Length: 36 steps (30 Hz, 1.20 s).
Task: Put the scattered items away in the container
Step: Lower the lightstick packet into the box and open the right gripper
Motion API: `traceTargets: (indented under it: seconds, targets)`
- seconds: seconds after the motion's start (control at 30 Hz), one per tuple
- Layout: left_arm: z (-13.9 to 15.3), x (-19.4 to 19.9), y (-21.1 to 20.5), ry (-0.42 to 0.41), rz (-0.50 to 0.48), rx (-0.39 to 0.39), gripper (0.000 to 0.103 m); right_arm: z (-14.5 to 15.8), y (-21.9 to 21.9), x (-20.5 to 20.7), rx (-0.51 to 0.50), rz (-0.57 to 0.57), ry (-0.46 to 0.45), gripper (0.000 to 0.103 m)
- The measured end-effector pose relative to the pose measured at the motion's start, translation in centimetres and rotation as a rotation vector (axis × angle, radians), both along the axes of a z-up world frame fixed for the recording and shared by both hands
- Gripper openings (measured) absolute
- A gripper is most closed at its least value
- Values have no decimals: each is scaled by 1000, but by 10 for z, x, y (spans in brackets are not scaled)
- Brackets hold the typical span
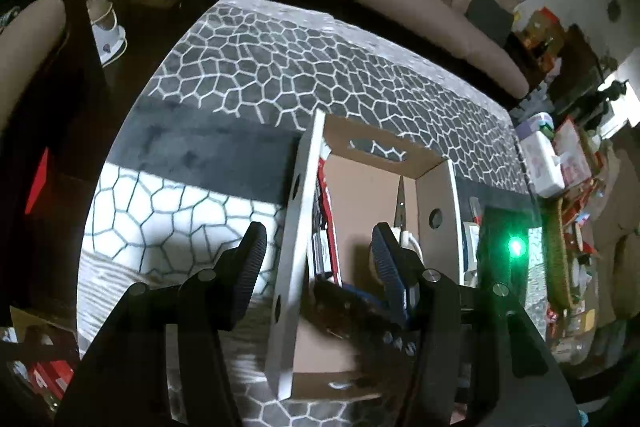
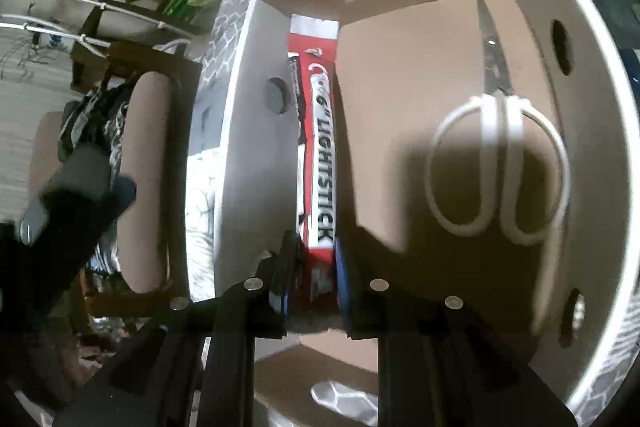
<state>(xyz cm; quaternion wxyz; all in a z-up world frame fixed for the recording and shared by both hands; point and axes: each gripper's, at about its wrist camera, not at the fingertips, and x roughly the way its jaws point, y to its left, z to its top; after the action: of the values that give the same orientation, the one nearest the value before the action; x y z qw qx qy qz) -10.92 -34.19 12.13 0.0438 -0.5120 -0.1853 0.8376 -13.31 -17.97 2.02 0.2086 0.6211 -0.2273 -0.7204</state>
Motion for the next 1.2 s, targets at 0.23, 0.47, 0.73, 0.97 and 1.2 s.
traceTargets:
  seconds: [0.23, 0.47, 0.73, 0.97, 1.2]
  targets:
    - [-7, 10, -12, -7, 20, 8, 52, -10, -11, -6, -16, -14, 2, 21]
    - [-13, 13, -14, -16, 28, 22, 52, 5, -4, -10, -47, -28, 31, 36]
    - [1, 27, -3, 11, 31, 60, 61, 58, 32, 7, -113, 29, 126, 44]
    - [26, 65, 39, 135, -20, 81, 87, 103, 126, 54, -90, 19, 267, 74]
    - [25, 99, 119, 193, -116, 131, 93, 102, 218, 86, -115, -77, 242, 86]
